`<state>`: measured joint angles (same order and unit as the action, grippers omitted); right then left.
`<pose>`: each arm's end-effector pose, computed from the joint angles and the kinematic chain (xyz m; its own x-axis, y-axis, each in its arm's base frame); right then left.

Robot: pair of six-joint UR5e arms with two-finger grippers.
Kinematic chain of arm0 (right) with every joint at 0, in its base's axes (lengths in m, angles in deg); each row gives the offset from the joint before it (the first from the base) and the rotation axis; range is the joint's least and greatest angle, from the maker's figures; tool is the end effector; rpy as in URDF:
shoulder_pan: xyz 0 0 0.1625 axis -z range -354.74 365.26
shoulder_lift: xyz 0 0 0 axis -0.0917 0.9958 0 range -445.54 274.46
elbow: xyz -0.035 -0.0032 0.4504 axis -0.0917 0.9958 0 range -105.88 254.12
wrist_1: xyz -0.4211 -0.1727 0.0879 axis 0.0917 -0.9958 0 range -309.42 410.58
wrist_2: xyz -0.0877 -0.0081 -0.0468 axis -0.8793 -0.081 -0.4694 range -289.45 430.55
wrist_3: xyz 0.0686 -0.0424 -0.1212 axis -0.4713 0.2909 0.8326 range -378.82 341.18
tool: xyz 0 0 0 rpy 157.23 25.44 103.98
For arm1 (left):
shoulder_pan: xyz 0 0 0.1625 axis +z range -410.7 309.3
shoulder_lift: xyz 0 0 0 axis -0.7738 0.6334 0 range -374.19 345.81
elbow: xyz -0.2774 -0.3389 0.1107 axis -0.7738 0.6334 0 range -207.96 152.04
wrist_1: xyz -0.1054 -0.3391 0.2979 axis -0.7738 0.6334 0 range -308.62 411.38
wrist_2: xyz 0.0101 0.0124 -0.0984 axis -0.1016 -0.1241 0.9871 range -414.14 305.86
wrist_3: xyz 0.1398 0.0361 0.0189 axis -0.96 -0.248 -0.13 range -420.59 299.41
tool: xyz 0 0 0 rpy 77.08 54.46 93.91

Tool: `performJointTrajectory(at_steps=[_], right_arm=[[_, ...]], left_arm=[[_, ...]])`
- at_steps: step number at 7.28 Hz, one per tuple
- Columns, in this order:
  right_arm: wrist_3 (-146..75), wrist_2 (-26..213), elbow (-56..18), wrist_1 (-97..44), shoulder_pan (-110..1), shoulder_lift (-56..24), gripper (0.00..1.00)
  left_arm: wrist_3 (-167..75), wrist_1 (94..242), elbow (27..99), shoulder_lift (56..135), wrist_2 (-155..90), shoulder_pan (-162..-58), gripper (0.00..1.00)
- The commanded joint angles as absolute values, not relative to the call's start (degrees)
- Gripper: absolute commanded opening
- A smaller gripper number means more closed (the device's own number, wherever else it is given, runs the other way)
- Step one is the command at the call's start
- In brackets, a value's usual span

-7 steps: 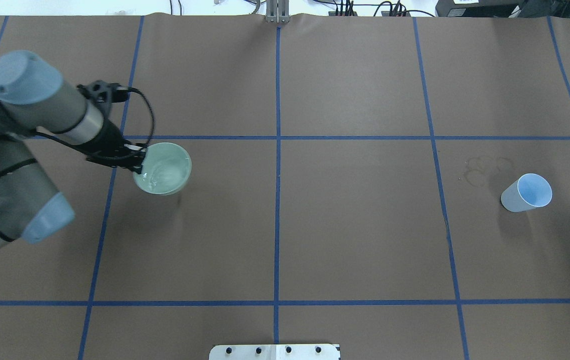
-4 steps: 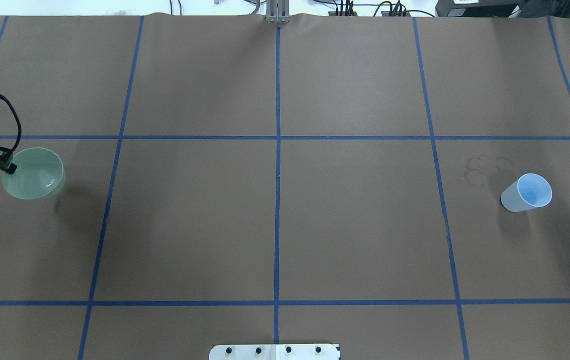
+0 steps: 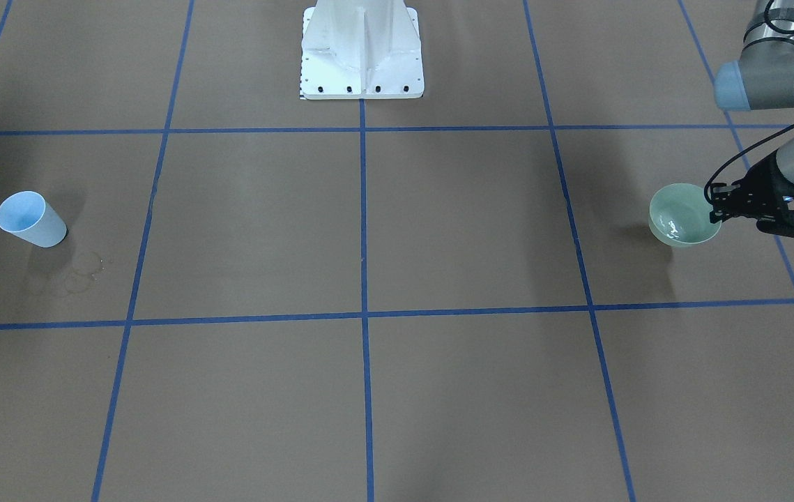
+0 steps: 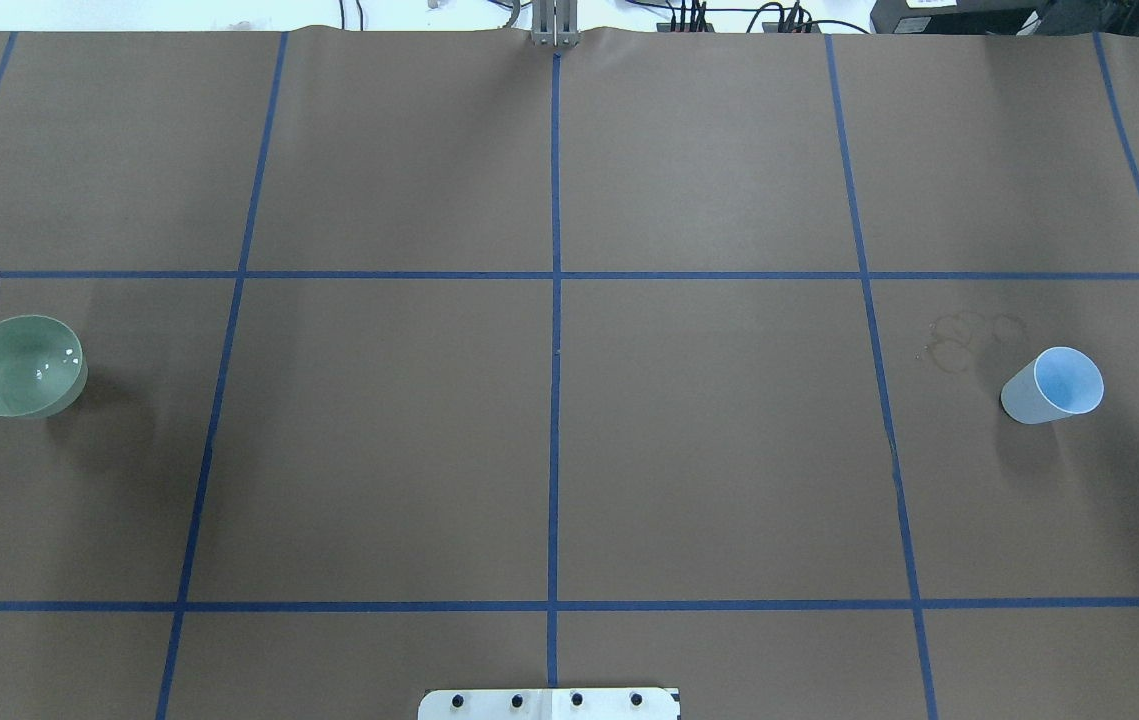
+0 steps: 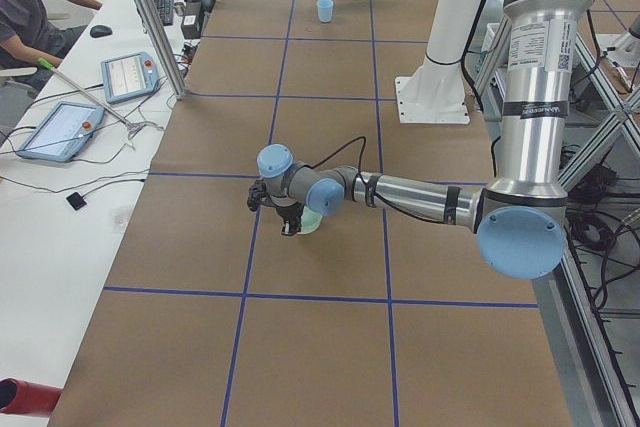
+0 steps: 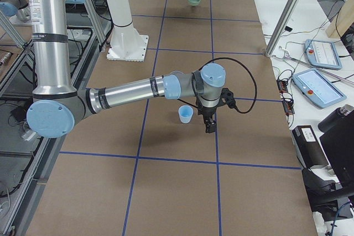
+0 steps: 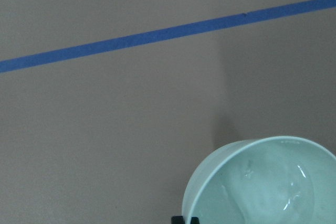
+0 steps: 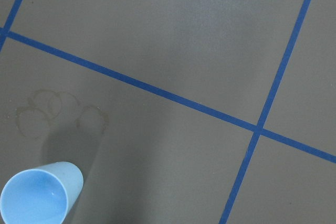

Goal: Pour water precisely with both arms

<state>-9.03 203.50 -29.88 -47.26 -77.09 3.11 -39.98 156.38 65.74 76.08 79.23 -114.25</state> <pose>-0.0396 -0.5512 0.5892 0.6809 -0.3499 0.6434 0.2513 0.9368 0.2435 0.2258 -0.5284 0.6512 0.6644 0.1921 -0.7223 -0.2001 0.9768 0.0757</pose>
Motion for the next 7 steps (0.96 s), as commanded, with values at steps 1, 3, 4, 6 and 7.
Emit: performJointTrajectory(at_steps=[1, 3, 4, 6, 7], right_arm=[[-8.44, 203.62, -30.74, -50.75, -77.7, 3.31, 1.0], [-8.36, 204.94, -30.91, -51.46, -78.32, 3.4, 1.0], [-8.36, 204.94, -30.91, -51.46, -78.41, 3.49, 1.0], [-8.36, 204.94, -31.0, -51.46, -79.8, 3.32, 1.0], [-8.27, 204.94, -31.0, -51.46, -80.77, 3.49, 1.0]], left_arm=[[-40.2, 156.41, 63.28, 75.9, 79.36, -114.07, 0.0], [-40.11, 156.41, 63.27, 76.51, 79.45, -114.15, 0.83], [-40.02, 156.41, 63.71, 76.6, 79.54, -114.59, 1.0], [-40.11, 155.97, 65.98, 76.87, 86.36, -121.15, 1.0], [-40.19, 155.71, 68.26, 76.69, 86.48, -123.01, 1.0]])
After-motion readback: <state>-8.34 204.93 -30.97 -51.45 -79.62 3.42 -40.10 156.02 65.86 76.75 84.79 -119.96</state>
